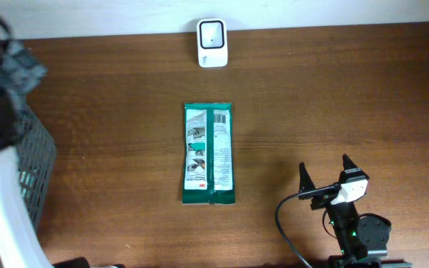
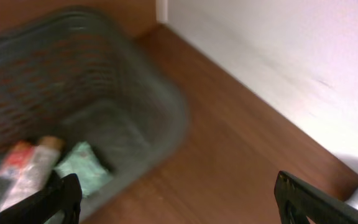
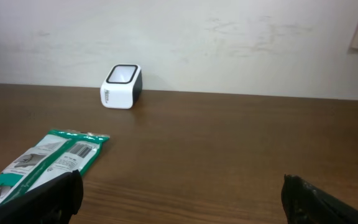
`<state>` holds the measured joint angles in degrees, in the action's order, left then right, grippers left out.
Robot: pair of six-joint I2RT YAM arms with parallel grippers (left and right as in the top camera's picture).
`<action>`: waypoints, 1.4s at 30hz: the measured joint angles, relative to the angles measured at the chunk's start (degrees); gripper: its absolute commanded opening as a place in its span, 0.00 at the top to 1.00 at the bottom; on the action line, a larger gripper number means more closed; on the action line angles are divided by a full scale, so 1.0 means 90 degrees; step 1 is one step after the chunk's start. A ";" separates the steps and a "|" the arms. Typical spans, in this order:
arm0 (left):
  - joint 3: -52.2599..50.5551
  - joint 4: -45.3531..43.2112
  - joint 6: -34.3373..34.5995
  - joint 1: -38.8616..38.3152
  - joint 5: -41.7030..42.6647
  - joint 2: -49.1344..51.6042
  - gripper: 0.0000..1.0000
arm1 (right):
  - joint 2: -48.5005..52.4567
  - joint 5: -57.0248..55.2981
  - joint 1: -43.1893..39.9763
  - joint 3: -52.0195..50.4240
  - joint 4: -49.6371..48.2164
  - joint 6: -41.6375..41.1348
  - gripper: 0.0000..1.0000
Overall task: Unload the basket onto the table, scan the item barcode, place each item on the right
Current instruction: 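Place the wipes pack on the table centre and release, then grasp the green-lidded jar in the basket with the left gripper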
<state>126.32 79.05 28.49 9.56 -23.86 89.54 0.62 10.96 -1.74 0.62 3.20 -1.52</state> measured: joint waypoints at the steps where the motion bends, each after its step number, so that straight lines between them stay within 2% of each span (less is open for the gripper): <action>1: -0.0010 0.0005 -0.0002 0.0566 0.0102 0.0083 0.03 | 0.0000 -0.0012 0.0000 0.0000 0.0000 0.0002 0.02; 4: -0.0061 0.0238 0.0012 0.2776 0.0959 0.0690 0.03 | 0.0002 -0.0010 0.0000 0.0000 0.0000 0.0002 0.02; 8: -0.0061 0.1173 0.0148 0.3871 0.1338 0.1591 0.03 | 0.0005 -0.0010 0.0000 0.0000 0.0000 0.0005 0.02; 10: -0.0073 0.1581 0.0148 0.4027 0.1428 0.2142 0.03 | 0.0005 -0.0010 0.0000 0.0000 0.0000 0.0000 0.02; 13: -0.0600 0.1547 0.0146 0.4078 0.1472 0.2516 0.03 | 0.0007 -0.0010 0.0000 0.0000 0.0000 0.0002 0.02; 19: -0.2448 0.0840 0.0143 0.4252 0.1440 0.2543 0.04 | 0.0005 -0.0010 0.0000 0.0000 0.0000 0.0007 0.02; 28: -0.3823 -0.0129 0.0143 0.4498 0.1435 0.2521 0.06 | 0.0005 -0.0010 0.0000 0.0000 0.0000 0.0005 0.02; 34: -0.4141 -0.0328 0.0138 0.4500 0.1348 0.2506 0.16 | 0.0007 -0.0007 0.0000 0.0000 0.0000 0.0000 0.02; 35: -0.4252 -0.0413 0.0141 0.4500 0.1314 0.2506 0.21 | 0.0007 -0.0010 0.0000 0.0000 0.0000 0.0005 0.02; 37: -0.4364 -0.0488 0.0131 0.4500 0.1273 0.2506 0.38 | 0.0007 -0.0010 0.0000 0.0000 0.0000 0.0002 0.02; 42: -0.4364 -0.0614 0.0121 0.4493 0.1268 0.2426 0.45 | 0.0007 -0.0007 0.0000 0.0000 0.0000 0.0005 0.02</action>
<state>87.05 73.52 29.58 50.00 -12.45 111.37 0.69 10.90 -1.74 0.62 3.20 -1.48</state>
